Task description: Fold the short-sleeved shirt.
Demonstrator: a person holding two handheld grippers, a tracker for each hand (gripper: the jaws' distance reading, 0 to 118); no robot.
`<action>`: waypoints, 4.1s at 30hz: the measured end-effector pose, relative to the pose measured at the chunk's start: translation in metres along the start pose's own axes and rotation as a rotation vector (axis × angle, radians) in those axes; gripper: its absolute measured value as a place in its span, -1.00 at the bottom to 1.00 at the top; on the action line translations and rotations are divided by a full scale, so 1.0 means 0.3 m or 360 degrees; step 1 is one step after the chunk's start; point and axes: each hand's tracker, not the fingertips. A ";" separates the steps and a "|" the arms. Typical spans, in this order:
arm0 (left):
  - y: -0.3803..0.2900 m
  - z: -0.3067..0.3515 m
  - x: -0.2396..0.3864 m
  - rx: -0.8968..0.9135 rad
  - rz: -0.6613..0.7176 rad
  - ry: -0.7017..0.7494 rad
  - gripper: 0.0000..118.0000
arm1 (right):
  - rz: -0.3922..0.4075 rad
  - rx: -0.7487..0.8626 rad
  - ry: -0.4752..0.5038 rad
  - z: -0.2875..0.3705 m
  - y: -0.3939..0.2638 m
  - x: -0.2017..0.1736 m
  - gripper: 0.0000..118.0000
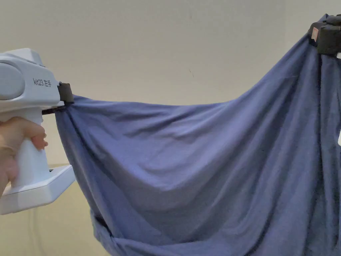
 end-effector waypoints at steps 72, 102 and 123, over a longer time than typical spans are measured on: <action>-1.082 0.407 -0.235 -0.1047 0.0369 -0.0121 0.88 | -0.0501 -0.1213 0.0055 0.788 -0.983 -0.128 0.89; -1.330 0.308 -0.281 -0.1378 0.0065 0.0016 0.88 | -0.0687 -0.0975 0.0426 0.486 -0.991 -0.274 -1.00; -1.369 0.249 -0.233 -0.1456 -0.0003 -0.0148 -0.94 | -0.0458 -0.1539 -0.0098 0.767 -1.141 -0.083 0.88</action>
